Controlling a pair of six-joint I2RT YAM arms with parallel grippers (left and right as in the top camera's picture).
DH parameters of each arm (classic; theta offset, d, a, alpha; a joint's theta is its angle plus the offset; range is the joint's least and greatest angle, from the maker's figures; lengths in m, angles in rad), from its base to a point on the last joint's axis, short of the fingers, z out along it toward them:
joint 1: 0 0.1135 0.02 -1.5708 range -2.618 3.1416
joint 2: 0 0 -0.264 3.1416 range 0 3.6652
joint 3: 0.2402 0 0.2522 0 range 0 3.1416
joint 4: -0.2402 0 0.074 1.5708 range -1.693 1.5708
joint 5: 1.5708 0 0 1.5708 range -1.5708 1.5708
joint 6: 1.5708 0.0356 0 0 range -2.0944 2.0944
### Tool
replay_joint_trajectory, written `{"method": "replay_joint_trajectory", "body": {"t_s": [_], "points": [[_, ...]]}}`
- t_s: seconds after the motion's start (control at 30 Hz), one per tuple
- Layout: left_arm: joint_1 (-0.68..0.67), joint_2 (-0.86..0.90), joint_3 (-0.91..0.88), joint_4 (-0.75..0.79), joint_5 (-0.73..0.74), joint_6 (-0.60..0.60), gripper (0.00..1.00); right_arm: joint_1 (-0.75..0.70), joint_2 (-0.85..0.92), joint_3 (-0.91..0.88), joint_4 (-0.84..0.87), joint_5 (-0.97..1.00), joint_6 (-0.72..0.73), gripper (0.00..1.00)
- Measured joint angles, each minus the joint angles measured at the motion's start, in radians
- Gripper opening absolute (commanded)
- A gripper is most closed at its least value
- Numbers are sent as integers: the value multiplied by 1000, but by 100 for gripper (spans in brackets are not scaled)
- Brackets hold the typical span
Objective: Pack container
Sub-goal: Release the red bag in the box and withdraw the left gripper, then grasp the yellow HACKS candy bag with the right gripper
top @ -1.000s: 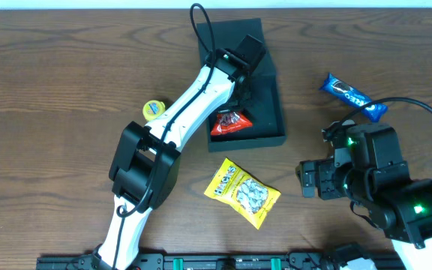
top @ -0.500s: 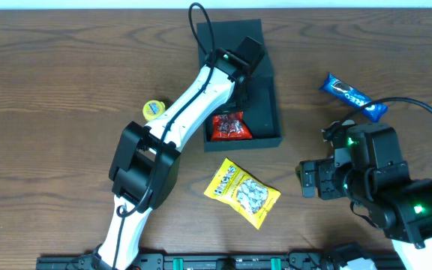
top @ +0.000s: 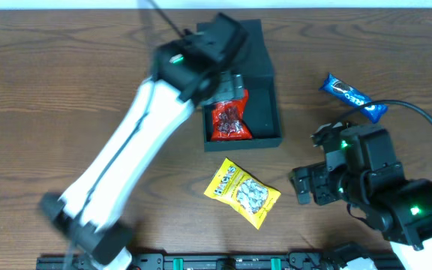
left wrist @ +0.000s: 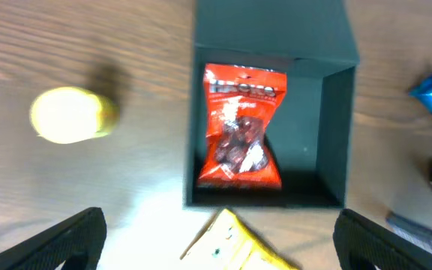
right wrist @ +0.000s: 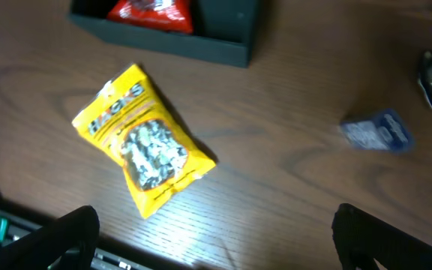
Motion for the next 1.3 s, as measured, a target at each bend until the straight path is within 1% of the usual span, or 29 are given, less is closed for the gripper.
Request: {"method": "replay_joint_trajectory", "body": {"t_s": [0.17, 0.27, 0.33, 0.57, 0.7, 0.83, 0.97, 1.07, 1.3], "points": [[0, -199, 6, -185, -98, 16, 97, 105, 21, 0, 16, 14, -10, 99], [0, -264, 6, -286, -144, 15, 98, 153, 56, 0, 57, 28, -13, 99], [0, -304, 6, -290, -167, 15, 98, 187, 109, 0, 98, 37, -13, 99], [0, -427, -25, -291, -210, 14, 97, 231, 313, 0, 170, 46, -12, 99], [0, -515, -108, -291, -241, -9, 97, 274, 449, 0, 192, 51, -13, 99], [0, -584, -257, -290, -281, -57, 96, 371, 558, -11, 230, 60, -18, 99], [0, -607, -384, -289, -285, -89, 96, 454, 582, -83, 346, 84, -21, 99], [0, -611, -431, -288, -284, -99, 95, 471, 592, -170, 421, 93, -21, 99], [0, -613, -439, -286, -285, -110, 95, 465, 595, -301, 547, 103, -25, 99]]}}
